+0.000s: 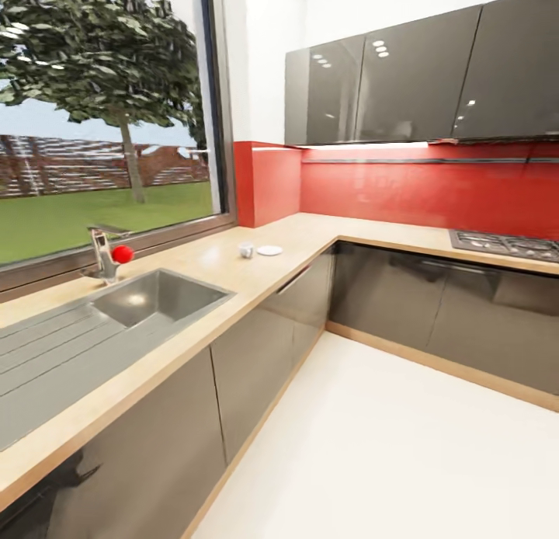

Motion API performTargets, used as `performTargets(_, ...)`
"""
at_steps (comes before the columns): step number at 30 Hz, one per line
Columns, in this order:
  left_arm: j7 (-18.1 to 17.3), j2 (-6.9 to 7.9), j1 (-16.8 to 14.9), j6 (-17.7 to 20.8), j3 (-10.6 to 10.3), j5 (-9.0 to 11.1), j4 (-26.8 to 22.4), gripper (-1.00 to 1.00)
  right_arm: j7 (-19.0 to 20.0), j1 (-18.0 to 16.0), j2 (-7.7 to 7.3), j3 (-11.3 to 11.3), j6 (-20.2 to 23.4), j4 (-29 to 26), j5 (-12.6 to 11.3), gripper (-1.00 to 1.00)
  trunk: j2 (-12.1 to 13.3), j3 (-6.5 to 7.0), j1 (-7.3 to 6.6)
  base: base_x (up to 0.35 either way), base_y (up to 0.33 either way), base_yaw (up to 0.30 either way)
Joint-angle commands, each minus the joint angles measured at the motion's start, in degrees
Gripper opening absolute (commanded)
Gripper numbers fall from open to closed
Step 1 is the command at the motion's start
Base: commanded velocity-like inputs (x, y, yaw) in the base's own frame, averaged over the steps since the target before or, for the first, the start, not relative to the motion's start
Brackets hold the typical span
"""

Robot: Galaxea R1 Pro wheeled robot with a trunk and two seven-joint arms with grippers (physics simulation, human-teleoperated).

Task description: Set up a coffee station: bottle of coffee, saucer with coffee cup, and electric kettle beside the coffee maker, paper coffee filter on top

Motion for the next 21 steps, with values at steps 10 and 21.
performTargets(10,-0.1,0.03,0.0,-0.4,-0.5,0.4,0.0,1.00,0.1,-0.1,0.00,0.5,-0.1,0.1,-0.6,1.00,0.0,-0.06,0.03,0.294,-0.206,-0.109)
performTargets(21,-0.1,0.03,0.0,-0.4,-0.6,0.4,0.0,1.00,0.0,-0.1,0.05,0.5,-0.1,0.1,-0.6,1.00,0.0,-0.06,0.03,0.294,-0.206,-0.004)
